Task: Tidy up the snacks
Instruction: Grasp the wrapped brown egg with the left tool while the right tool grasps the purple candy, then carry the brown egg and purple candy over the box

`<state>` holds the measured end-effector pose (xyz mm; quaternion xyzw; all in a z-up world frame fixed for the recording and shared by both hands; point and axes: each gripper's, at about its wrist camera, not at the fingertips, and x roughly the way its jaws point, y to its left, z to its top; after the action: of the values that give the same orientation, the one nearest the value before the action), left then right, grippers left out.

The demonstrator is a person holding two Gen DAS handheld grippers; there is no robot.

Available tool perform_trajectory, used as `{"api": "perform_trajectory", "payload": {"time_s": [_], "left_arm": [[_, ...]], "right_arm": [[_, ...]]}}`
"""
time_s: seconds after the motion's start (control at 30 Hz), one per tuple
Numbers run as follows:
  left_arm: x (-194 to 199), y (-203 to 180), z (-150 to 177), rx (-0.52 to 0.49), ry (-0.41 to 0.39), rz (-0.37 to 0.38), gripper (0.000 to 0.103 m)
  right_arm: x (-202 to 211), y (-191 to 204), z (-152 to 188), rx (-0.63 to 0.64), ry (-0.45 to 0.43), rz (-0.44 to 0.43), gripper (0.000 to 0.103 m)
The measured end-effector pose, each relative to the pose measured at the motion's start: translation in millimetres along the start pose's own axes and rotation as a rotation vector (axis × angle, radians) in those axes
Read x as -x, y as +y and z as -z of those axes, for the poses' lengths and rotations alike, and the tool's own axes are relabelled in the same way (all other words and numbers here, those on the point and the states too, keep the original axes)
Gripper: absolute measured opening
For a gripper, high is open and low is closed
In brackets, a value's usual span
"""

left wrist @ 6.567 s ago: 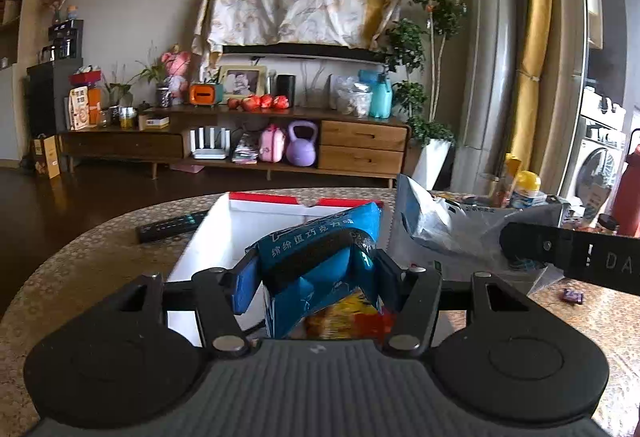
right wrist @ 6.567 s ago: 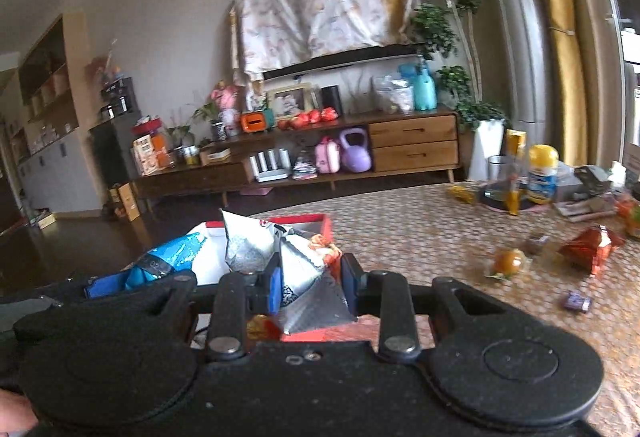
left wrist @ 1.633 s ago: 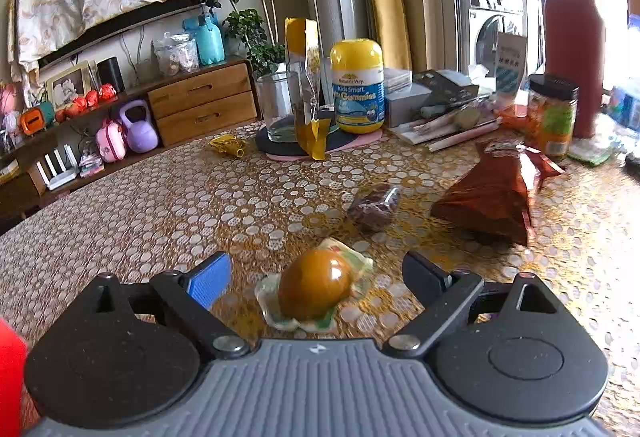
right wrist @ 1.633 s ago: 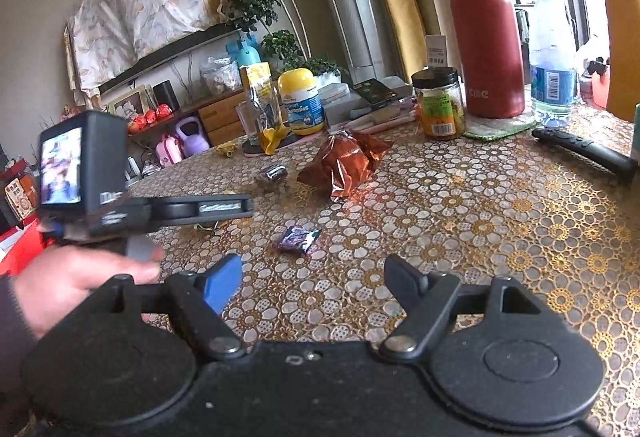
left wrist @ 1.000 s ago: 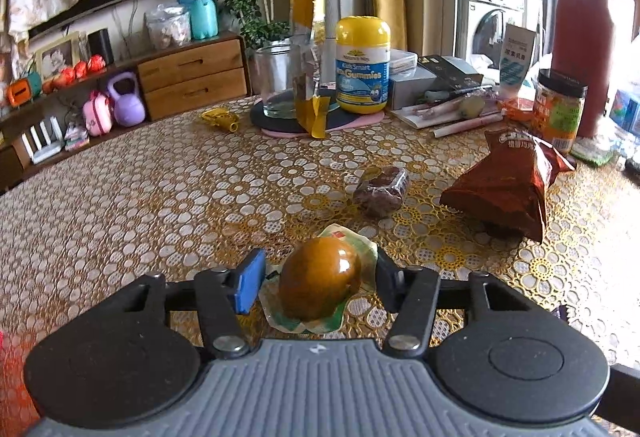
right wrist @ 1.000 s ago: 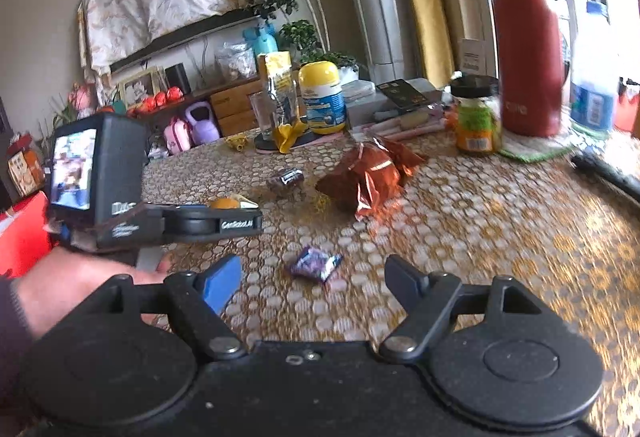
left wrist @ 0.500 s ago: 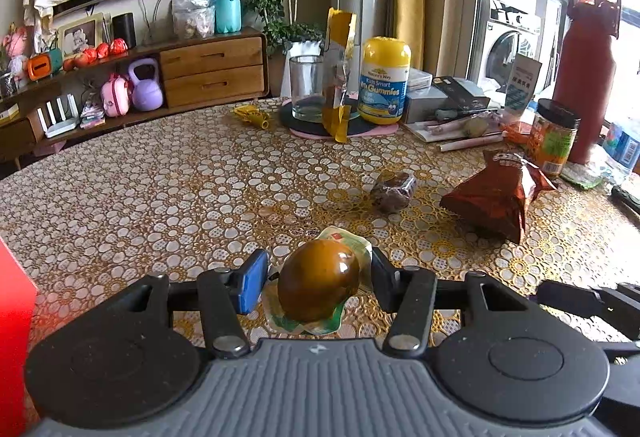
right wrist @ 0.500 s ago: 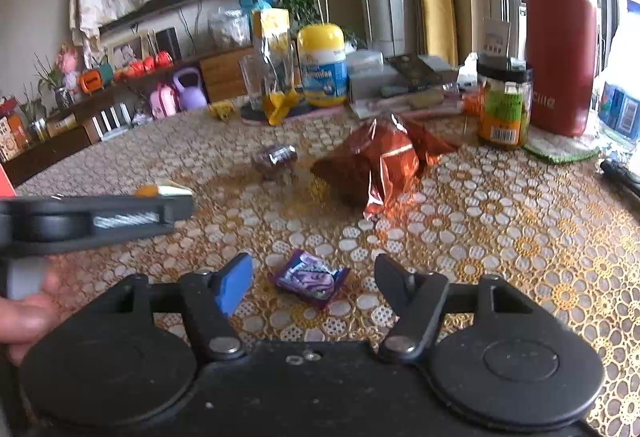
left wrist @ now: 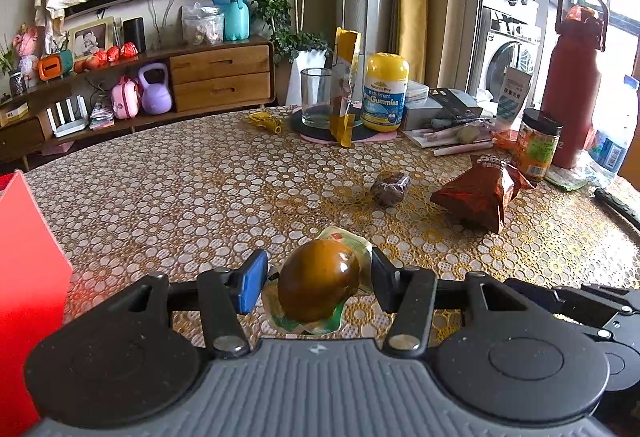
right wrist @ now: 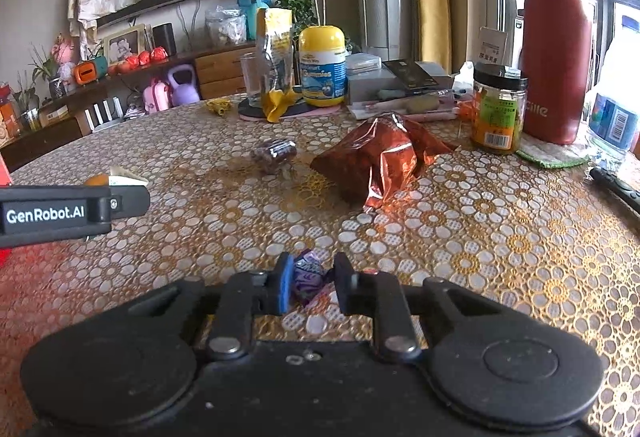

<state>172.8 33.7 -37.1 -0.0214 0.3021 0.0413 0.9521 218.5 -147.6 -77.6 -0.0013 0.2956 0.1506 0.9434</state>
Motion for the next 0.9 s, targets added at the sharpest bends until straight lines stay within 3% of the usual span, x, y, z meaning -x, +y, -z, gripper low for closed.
{"api": "perform_trajectory", "payload": {"time_s": [0.57,0.9], "left_arm": [[69,19,31,0.035,-0.012,0.003,0.053],[118,29,56,0.05,-0.028,0.005,0.053]], "right_arm": [[59,13,29,-0.046,-0.002,-0.006,0.02],[105,27,32,-0.046,-0.049,-0.011,0.02]]}}
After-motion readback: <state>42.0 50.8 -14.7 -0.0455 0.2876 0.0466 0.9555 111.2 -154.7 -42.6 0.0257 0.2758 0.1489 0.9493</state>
